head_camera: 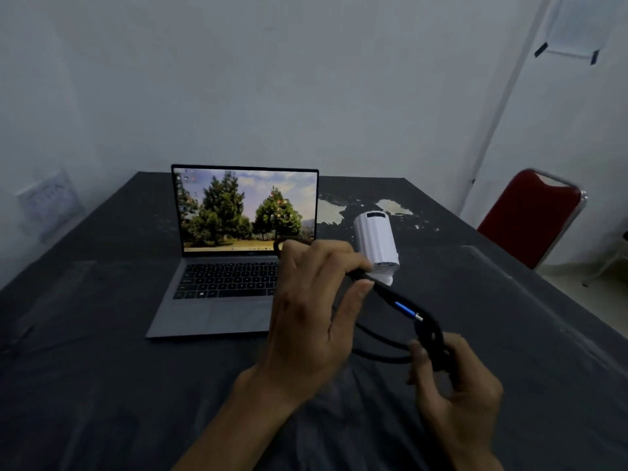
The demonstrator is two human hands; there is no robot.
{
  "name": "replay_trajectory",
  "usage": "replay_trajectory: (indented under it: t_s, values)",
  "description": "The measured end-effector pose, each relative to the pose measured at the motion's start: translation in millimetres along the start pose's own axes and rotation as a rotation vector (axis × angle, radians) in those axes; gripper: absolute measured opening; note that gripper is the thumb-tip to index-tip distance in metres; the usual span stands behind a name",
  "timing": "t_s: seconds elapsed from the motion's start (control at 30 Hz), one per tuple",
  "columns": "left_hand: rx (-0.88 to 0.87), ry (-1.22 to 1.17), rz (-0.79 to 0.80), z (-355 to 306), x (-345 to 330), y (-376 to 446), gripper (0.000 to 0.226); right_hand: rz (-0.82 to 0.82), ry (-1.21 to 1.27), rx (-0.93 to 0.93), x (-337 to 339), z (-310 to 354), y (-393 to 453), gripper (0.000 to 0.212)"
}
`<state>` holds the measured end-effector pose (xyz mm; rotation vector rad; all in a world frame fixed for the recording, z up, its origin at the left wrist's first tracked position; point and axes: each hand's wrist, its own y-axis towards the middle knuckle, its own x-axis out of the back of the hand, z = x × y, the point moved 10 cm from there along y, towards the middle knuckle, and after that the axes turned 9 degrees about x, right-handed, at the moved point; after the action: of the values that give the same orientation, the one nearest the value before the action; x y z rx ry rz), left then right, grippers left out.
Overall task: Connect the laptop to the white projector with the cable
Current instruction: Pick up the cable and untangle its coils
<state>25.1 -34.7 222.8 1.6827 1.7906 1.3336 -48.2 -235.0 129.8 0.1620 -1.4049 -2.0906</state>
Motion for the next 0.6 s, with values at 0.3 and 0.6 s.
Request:
replay_trajectory:
  t_s: [0.3,0.6]
  values:
    - [-0.015,0.214,0.013,15,40,27,0.029,0.444,0.11,0.072,-70,78,39,0.065]
    - [0.095,0.224,0.112,45,59,37,0.026,0.752,-0.02,0.185,-124,116,83,0.008]
